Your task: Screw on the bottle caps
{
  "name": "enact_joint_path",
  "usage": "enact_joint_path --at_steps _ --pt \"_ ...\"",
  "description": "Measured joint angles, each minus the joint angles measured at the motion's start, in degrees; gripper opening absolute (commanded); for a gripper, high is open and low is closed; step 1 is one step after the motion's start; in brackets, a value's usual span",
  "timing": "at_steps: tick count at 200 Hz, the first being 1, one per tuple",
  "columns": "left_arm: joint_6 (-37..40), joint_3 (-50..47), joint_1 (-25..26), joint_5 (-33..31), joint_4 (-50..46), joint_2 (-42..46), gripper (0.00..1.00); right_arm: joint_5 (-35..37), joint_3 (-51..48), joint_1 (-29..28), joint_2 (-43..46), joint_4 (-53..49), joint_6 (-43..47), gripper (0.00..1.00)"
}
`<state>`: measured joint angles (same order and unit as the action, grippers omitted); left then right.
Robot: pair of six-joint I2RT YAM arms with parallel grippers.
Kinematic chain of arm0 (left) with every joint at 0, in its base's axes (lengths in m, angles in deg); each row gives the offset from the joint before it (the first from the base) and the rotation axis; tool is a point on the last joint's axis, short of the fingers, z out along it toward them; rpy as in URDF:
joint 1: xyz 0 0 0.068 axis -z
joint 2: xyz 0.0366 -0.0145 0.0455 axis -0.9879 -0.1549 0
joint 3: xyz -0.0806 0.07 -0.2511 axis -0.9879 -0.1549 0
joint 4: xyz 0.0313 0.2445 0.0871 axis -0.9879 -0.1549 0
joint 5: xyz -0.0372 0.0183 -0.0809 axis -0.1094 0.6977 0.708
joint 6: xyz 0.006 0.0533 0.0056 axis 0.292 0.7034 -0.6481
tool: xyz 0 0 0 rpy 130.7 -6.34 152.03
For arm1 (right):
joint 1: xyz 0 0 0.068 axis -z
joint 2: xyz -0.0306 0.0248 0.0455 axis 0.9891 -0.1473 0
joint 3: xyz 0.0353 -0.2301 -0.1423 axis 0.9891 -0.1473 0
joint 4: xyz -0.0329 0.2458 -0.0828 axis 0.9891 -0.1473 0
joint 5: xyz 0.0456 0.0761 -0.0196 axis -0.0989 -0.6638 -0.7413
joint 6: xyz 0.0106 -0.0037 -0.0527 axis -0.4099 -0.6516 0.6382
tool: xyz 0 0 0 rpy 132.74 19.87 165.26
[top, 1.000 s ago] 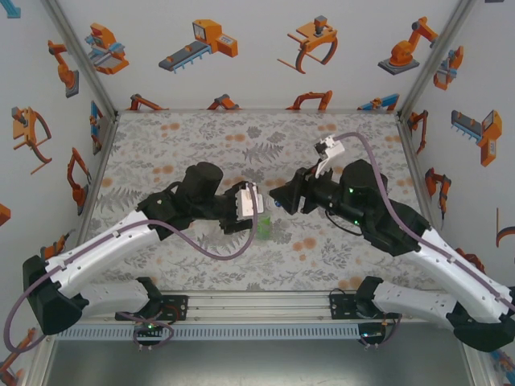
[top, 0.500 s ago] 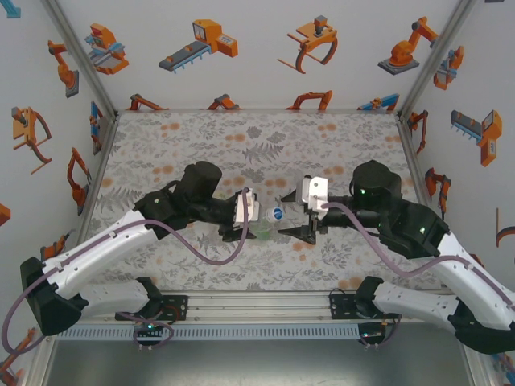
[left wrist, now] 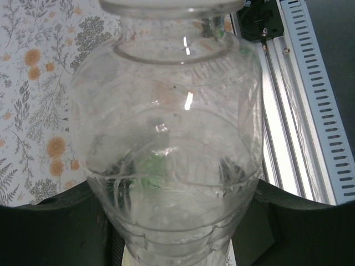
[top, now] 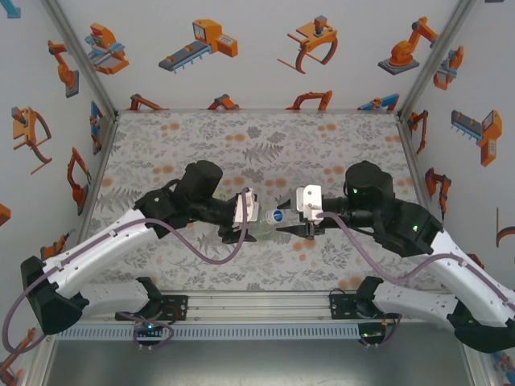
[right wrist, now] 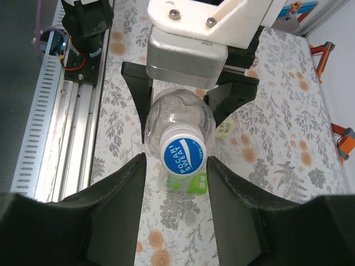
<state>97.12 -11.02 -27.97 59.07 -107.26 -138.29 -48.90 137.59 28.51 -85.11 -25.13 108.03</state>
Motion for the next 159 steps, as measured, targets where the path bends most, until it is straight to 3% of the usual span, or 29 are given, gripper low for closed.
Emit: enact_joint_path --at_steps 63,112,135,159 --pt "0.0 0.63 0.0 0.15 -0.55 -0.44 0.0 -0.22 -0.33 0.0 -0.48 2.69 -0.04 0.39" --pt "0.24 0.68 0.0 -0.02 -1.4 -0.44 0.0 -0.66 -0.66 0.0 -0.66 2.69 -0.24 0.17" --pt "0.17 0.68 0.0 -0.96 -1.53 -0.44 0.0 0.74 -0.81 0.0 -0.79 2.93 -2.71 0.0" --pt "-0.09 0.68 0.0 -3.91 -1.44 -0.44 0.0 4.17 -1.66 0.0 -0.96 4.28 -8.68 0.0"
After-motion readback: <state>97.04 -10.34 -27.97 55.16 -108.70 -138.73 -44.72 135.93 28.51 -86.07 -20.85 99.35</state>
